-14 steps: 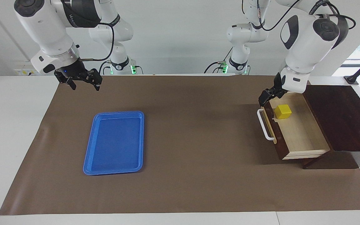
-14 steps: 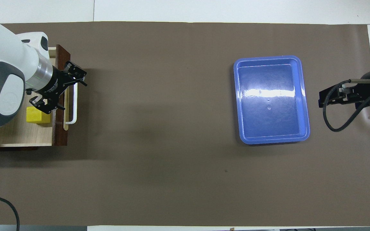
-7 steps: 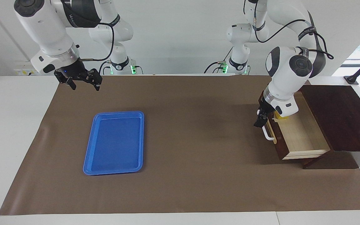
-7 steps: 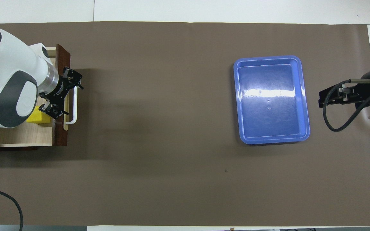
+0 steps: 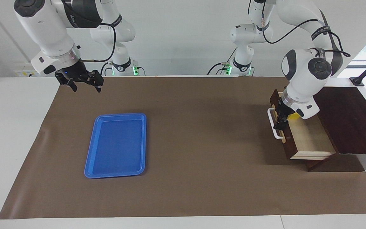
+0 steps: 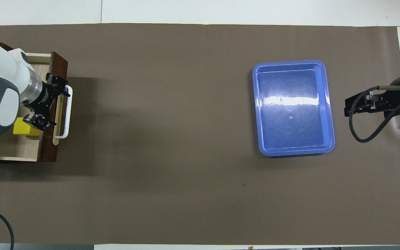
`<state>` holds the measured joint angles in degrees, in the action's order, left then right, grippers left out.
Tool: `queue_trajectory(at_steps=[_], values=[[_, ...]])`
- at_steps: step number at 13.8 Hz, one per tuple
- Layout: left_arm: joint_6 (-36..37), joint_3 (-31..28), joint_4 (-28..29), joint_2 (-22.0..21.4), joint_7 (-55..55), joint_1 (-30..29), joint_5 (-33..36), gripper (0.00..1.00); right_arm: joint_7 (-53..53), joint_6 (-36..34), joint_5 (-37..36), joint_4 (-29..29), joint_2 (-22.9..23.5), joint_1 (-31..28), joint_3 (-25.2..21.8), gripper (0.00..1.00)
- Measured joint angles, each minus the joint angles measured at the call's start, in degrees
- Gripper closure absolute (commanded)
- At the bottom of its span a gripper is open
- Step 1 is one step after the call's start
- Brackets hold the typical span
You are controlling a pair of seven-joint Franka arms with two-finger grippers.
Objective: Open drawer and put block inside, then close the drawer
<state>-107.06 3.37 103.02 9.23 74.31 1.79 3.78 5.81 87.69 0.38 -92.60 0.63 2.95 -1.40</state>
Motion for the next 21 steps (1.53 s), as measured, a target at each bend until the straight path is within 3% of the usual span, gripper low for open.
queue_trajectory(at_steps=[5,13,17,21], values=[[-3.23,-6.51,-0.10,-0.01,-1.11,-2.62,1.32,0.00,0.00,0.00,0.00,0.00,0.00,0.00,0.00,0.00],[-2.75,-7.83,-1.06,-0.07,-7.89,-4.21,1.03,0.00,0.00,0.00,0.00,0.00,0.00,0.00,0.00,0.00],[6.56,-3.42,-6.93,-2.95,-24.00,-3.20,1.12,0.00,0.00,0.00,0.00,0.00,0.00,0.00,0.00,0.00],[16.95,1.21,-7.12,-8.79,-48.24,-2.38,1.09,0.00,0.00,0.00,0.00,0.00,0.00,0.00,0.00,0.00]])
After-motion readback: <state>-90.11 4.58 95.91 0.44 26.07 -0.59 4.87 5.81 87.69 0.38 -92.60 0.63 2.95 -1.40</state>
